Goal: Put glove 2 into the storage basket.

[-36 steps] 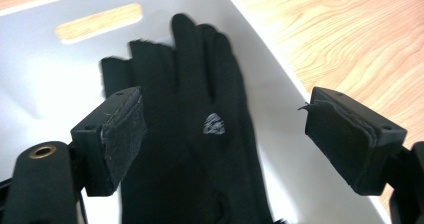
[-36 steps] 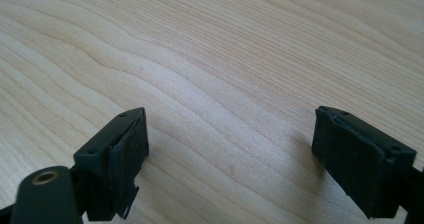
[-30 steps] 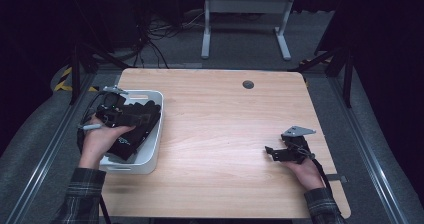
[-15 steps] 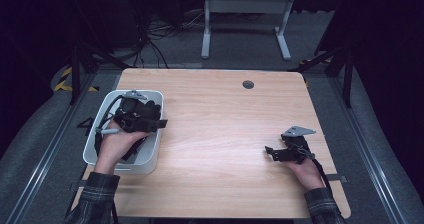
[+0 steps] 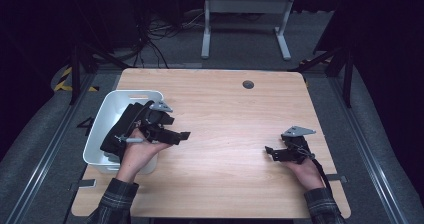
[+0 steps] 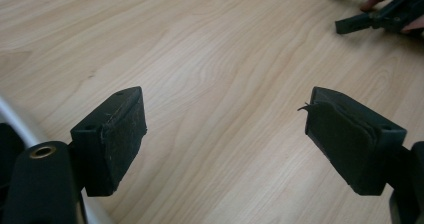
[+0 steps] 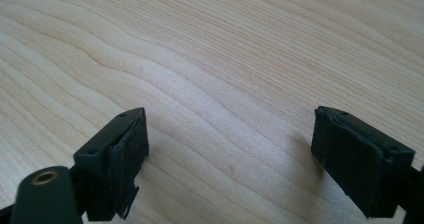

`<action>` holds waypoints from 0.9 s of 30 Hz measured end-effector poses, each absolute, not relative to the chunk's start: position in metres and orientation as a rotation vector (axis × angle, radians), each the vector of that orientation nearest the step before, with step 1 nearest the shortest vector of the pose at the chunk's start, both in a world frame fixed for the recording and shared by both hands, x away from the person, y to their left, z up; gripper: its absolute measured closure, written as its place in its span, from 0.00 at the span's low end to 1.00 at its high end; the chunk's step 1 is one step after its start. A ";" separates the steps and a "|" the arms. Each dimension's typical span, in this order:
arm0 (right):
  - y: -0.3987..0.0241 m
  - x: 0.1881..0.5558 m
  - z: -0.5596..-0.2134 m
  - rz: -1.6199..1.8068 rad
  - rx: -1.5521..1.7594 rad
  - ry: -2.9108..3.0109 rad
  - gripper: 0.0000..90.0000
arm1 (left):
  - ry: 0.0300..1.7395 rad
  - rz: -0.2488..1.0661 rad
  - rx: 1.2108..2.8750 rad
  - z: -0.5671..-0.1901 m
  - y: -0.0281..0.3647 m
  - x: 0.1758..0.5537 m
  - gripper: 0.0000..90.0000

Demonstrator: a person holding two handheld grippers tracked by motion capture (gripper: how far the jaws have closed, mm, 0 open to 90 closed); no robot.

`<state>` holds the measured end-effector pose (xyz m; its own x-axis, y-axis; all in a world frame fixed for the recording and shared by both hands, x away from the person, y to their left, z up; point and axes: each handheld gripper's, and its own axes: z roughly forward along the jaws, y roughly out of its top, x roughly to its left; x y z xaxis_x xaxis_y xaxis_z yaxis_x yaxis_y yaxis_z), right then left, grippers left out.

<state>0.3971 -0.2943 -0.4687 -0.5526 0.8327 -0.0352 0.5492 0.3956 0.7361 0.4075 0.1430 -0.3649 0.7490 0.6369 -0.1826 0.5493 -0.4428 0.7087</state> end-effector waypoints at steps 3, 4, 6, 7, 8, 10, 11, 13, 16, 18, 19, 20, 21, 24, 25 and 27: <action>-0.294 0.397 -0.469 0.967 1.190 2.259 0.17 | 0.862 0.103 2.135 -0.369 0.135 0.406 0.19; -0.294 0.397 -0.469 0.967 1.189 2.260 0.17 | 0.856 0.108 2.141 -0.371 0.132 0.406 0.20; -0.294 0.397 -0.469 0.967 1.188 2.260 0.17 | 0.841 0.106 2.151 -0.374 0.126 0.404 0.20; -0.294 0.397 -0.469 0.967 1.188 2.260 0.17 | 0.828 0.104 2.143 -0.377 0.120 0.402 0.20; -0.294 0.397 -0.469 0.967 1.188 2.260 0.17 | 0.828 0.104 2.143 -0.377 0.120 0.402 0.20; -0.294 0.397 -0.469 0.966 1.188 2.260 0.17 | 0.813 0.097 2.144 -0.379 0.113 0.399 0.20; -0.294 0.397 -0.469 0.967 1.189 2.259 0.17 | 0.803 0.097 2.146 -0.380 0.109 0.398 0.20; -0.294 0.397 -0.469 0.967 1.190 2.259 0.17 | 0.790 0.092 2.162 -0.383 0.102 0.395 0.20; -0.294 0.397 -0.469 0.967 1.188 2.260 0.17 | 0.776 0.088 2.182 -0.391 0.091 0.391 0.20; -0.294 0.397 -0.469 0.967 1.188 2.260 0.17 | 0.767 0.082 2.195 -0.398 0.083 0.389 0.20; -0.294 0.397 -0.469 0.967 1.189 2.259 0.17 | 0.763 0.079 2.199 -0.402 0.079 0.387 0.20; -0.294 0.397 -0.469 0.967 1.190 2.259 0.17 | 0.748 0.079 2.210 -0.407 0.074 0.386 0.20; -0.294 0.397 -0.469 0.967 1.190 2.259 0.17 | 0.748 0.079 2.210 -0.407 0.074 0.386 0.20; -0.294 0.397 -0.469 0.968 1.189 2.259 0.17 | 0.735 0.092 2.221 -0.416 0.067 0.384 0.20; -0.294 0.397 -0.469 0.968 1.189 2.259 0.17 | 0.729 0.098 2.226 -0.419 0.065 0.384 0.20; -0.294 0.397 -0.469 0.968 1.189 2.259 0.17 | 0.720 0.105 2.236 -0.425 0.062 0.384 0.20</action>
